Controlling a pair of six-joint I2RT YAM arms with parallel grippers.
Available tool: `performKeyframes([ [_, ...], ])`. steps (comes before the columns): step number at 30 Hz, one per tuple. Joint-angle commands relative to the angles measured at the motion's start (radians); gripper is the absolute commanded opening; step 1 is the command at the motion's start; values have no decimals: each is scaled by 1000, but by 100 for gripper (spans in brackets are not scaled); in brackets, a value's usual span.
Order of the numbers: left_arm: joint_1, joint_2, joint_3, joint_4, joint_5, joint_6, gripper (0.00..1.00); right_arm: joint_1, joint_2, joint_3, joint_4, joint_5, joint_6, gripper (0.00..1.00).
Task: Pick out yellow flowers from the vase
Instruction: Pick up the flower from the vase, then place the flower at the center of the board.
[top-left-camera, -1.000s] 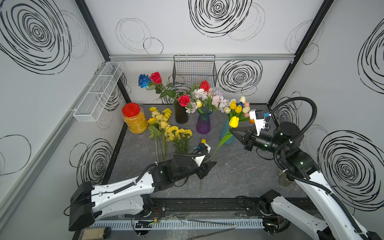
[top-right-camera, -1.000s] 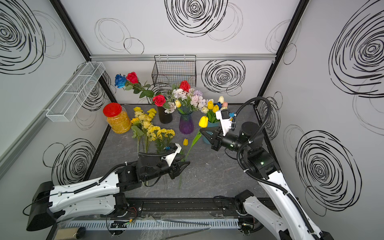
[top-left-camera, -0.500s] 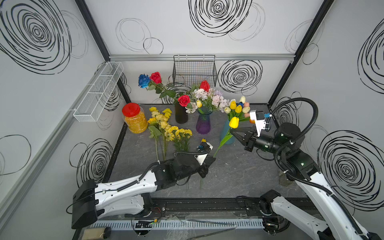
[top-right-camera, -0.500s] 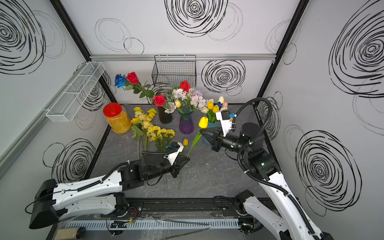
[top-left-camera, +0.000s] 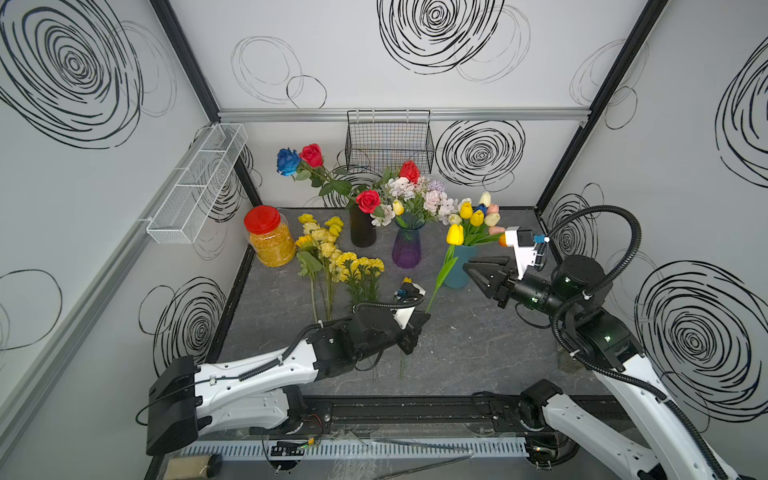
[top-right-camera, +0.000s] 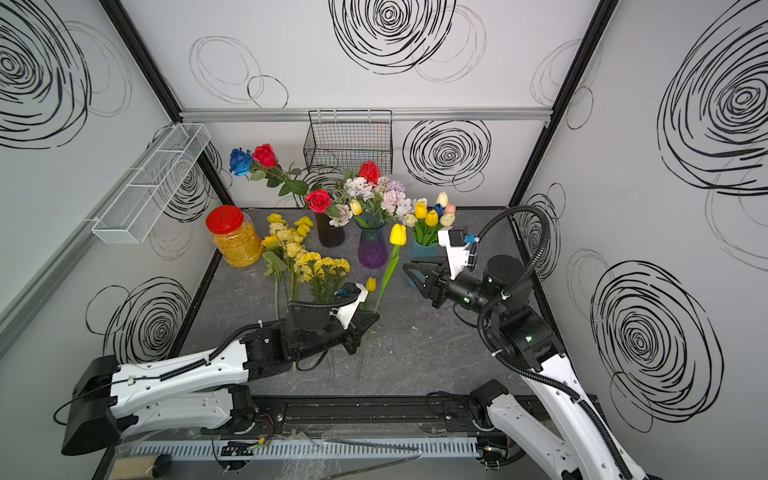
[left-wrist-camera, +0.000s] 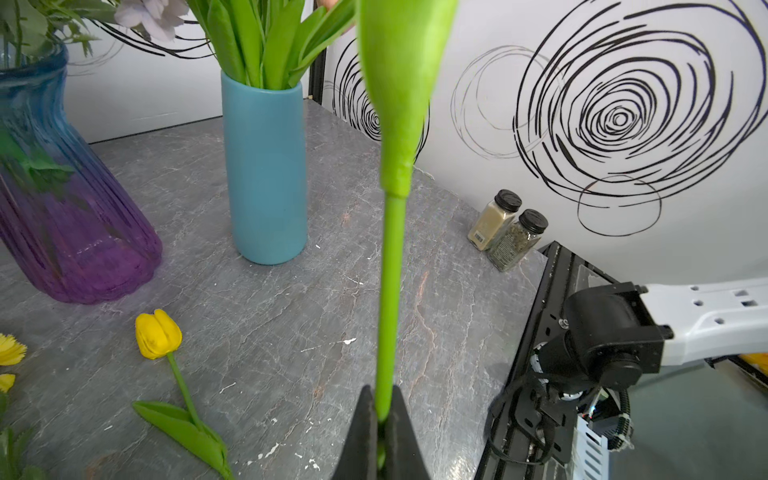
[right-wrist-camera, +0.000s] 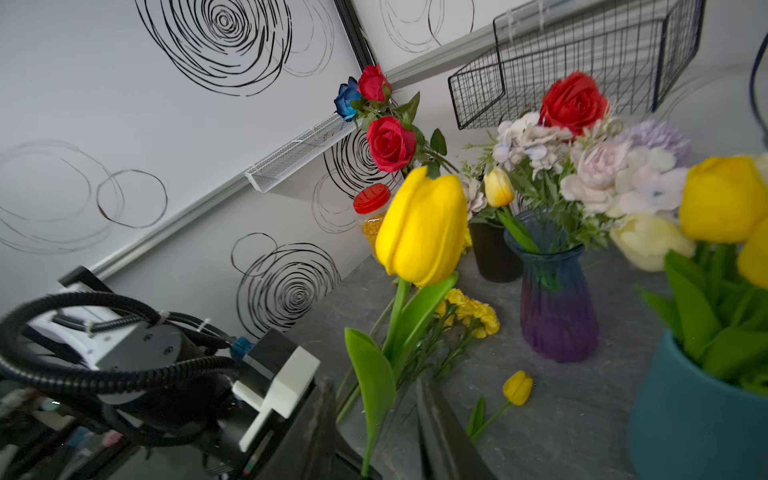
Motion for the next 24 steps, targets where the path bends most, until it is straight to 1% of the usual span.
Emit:
performKeyframes([
  [1,-6,-7,17,25,-45,-41,0,5,-21,-16,15,71,-14,49],
  [2,-6,-7,16,24,-54,-50,0,6,-26,-17,9,83,-18,54],
  [10,-5,-3,21,-44,-122,-148,0,4,-140,-62,-13,217,-66,83],
  [13,-6,-7,20,-86,-131,-179,0,4,-194,-80,-14,276,-91,91],
  [19,-6,-30,11,-185,-130,-231,0,5,-282,-112,-11,399,-118,100],
  [21,-6,-42,1,-203,-127,-253,0,5,-304,-121,-3,431,-117,100],
  [24,-7,-59,-19,-219,-125,-289,0,5,-324,-127,-3,444,-130,100],
])
